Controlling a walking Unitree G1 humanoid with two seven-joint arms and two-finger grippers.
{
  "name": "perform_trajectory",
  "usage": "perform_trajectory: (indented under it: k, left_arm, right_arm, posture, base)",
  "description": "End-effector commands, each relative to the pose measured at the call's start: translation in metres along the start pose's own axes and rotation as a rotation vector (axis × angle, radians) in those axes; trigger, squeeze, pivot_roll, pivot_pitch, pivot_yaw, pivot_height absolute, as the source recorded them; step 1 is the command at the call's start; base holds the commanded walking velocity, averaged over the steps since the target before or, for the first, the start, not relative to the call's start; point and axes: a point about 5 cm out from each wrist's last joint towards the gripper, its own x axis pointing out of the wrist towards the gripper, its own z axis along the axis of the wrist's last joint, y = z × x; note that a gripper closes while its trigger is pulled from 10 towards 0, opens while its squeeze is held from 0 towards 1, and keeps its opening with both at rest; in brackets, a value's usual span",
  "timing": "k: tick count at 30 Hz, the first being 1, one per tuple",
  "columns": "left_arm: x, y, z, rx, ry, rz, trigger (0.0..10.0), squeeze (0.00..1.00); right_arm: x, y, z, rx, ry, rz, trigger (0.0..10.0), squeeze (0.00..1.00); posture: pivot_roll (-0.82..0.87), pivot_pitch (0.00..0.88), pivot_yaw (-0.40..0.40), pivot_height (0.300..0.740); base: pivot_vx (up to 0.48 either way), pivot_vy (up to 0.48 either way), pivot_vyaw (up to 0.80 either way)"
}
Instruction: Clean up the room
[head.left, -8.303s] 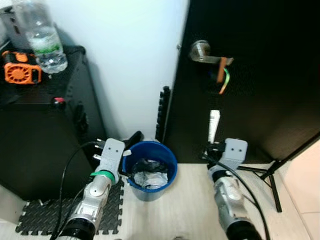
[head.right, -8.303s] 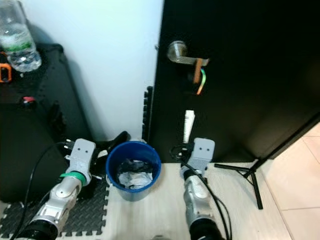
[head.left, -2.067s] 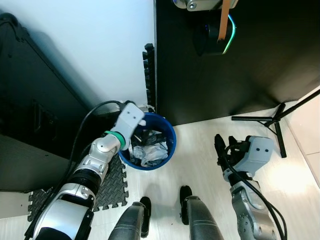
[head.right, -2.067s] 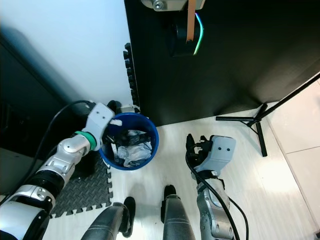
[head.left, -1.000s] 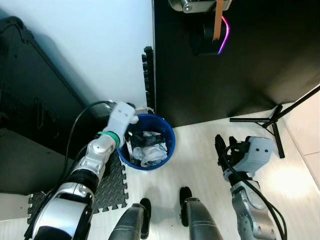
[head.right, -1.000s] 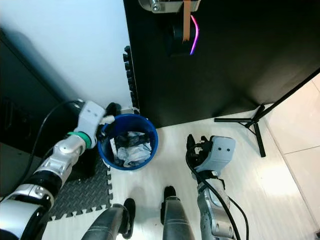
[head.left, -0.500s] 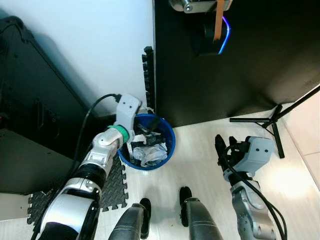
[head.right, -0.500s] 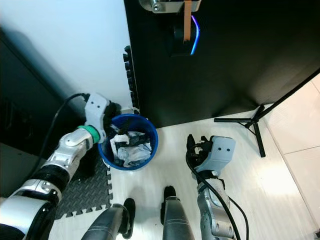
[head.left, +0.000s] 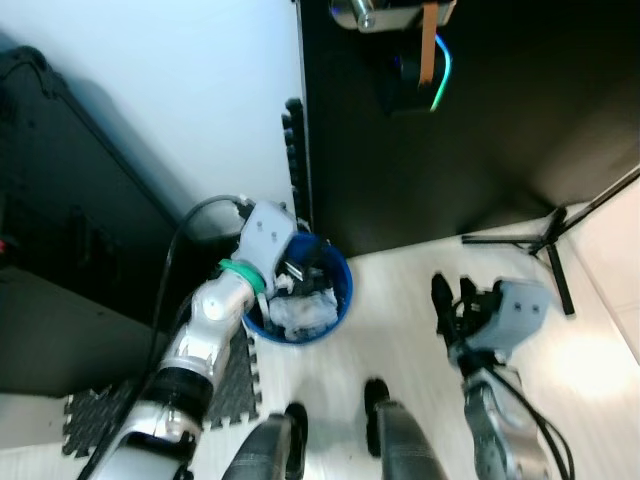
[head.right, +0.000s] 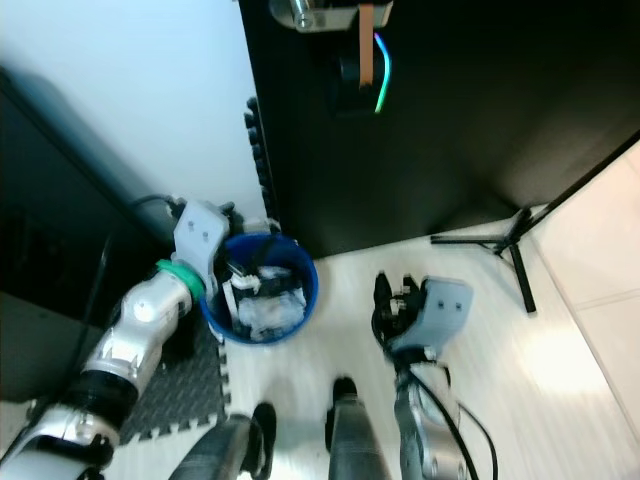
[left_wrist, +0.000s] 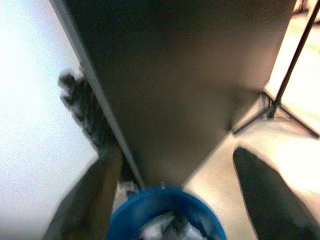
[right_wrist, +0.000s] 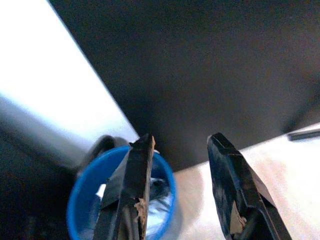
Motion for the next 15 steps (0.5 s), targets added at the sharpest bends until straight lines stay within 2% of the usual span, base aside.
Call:
perform_trajectory:
  k: [1,2,4,5,7,8,10,11,12,14,15]
  left_arm:
    - [-0.017,-0.003,-0.015,-0.067,0.068,0.013,10.0,0.0]
    - [-0.024,-0.004,-0.022,-0.087,0.094,0.028,10.0,0.0]
    - [-0.024,-0.004,-0.022,-0.087,0.094,0.028,10.0,0.0]
    - [-0.033,0.0,-0.035,-0.131,0.137,0.099,10.0,0.0]
    - [-0.033,0.0,-0.035,-0.131,0.137,0.099,10.0,0.0]
    - [-0.041,0.006,-0.05,-0.149,0.179,0.184,10.0,0.0]
    - [-0.041,0.006,-0.05,-0.149,0.179,0.184,10.0,0.0]
    - [-0.051,0.015,-0.063,-0.16,0.215,0.278,10.0,0.0]
    - [-0.058,0.022,-0.07,-0.141,0.235,0.348,10.0,0.0]
    - [-0.058,0.022,-0.07,-0.141,0.235,0.348,10.0,0.0]
    - [-0.068,0.033,-0.072,-0.077,0.247,0.443,10.0,0.0]
  right_arm:
    - [-0.006,0.007,-0.01,0.023,0.029,0.024,10.0,0.0]
    - [-0.006,0.011,-0.014,0.036,0.039,0.041,10.0,0.0]
    - [-0.006,0.011,-0.014,0.036,0.039,0.041,10.0,0.0]
    - [-0.005,0.019,-0.02,0.05,0.061,0.078,10.0,0.0]
    - [-0.005,0.019,-0.02,0.05,0.061,0.078,10.0,0.0]
    - [0.0,0.027,-0.026,0.061,0.087,0.135,10.0,0.0]
    - [0.0,0.027,-0.026,0.061,0.087,0.135,10.0,0.0]
    - [0.006,0.032,-0.03,0.064,0.111,0.187,10.0,0.0]
    - [0.012,0.035,-0.033,0.061,0.128,0.228,10.0,0.0]
    - [0.012,0.035,-0.033,0.061,0.128,0.228,10.0,0.0]
    - [0.02,0.033,-0.034,0.058,0.155,0.275,10.0,0.0]
  posture:
    - [-0.06,0.178,0.108,0.72]
    - [-0.06,0.178,0.108,0.72]
    - [-0.06,0.178,0.108,0.72]
    - [-0.04,0.146,0.092,0.72]
    - [-0.04,0.146,0.092,0.72]
    - [-0.01,0.106,0.053,0.72]
    - [-0.01,0.106,0.053,0.72]
    - [0.01,0.092,0.033,0.72]
    - [0.01,0.083,0.02,0.72]
    - [0.01,0.083,0.02,0.72]
    - [0.04,0.066,-0.018,0.72]
  base:
    - [0.0,0.0,0.0]
    - [0.0,0.0,0.0]
    - [0.0,0.0,0.0]
    - [0.0,0.0,0.0]
    - [0.0,0.0,0.0]
    - [0.0,0.0,0.0]
    - [0.0,0.0,0.0]
    - [0.0,0.0,0.0]
    - [0.0,0.0,0.0]
    - [0.0,0.0,0.0]
    - [0.0,0.0,0.0]
